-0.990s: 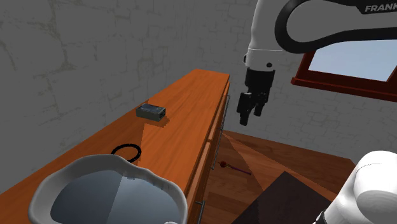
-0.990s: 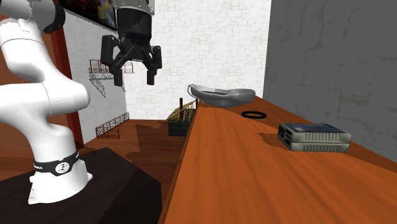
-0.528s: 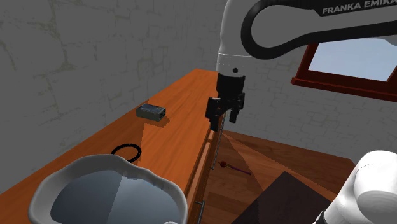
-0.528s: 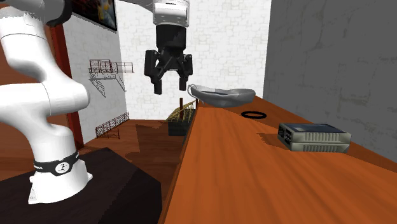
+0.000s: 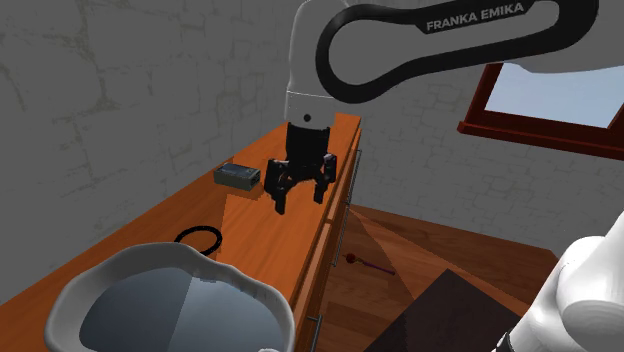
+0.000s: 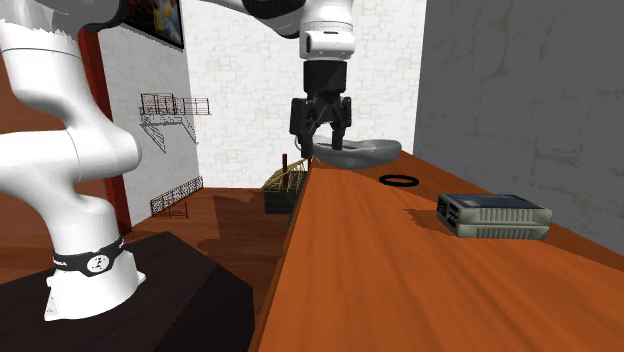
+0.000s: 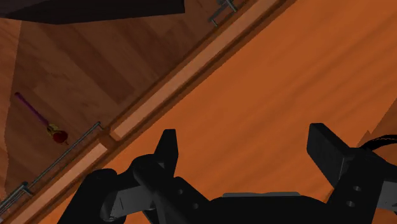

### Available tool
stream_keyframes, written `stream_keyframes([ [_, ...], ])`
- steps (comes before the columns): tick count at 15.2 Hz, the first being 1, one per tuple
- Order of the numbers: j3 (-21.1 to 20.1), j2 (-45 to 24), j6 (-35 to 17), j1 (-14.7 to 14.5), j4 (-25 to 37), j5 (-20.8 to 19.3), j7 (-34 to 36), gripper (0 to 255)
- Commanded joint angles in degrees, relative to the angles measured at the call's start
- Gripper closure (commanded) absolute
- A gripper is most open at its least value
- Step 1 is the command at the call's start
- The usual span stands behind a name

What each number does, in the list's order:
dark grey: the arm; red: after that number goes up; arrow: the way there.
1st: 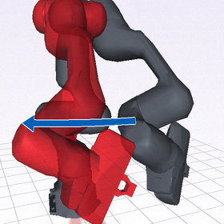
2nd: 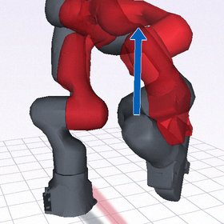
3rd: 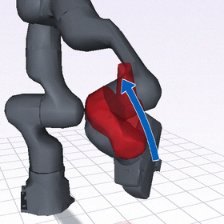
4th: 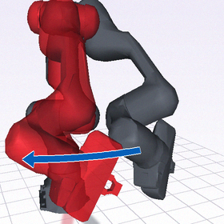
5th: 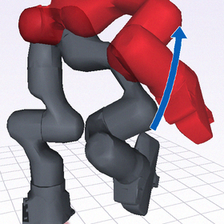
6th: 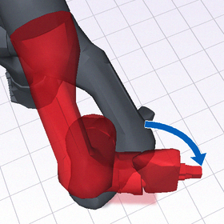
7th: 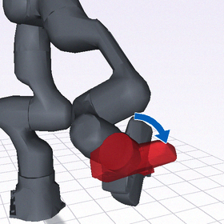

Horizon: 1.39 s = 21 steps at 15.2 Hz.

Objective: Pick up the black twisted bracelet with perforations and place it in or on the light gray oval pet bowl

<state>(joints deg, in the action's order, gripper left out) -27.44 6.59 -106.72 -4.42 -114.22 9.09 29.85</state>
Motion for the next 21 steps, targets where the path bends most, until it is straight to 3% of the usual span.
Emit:
stream_keyframes([
  [1,-1.3,-4.7,-0.9,-0.5,4.0,-1.3,3.3,0],
  [11,-2.9,-27.2,-1.5,-7.2,26.8,-9.8,16.9,0],
  [21,-2.6,-28.5,-6.8,-7.8,22.7,-10.4,17.3,0],
])
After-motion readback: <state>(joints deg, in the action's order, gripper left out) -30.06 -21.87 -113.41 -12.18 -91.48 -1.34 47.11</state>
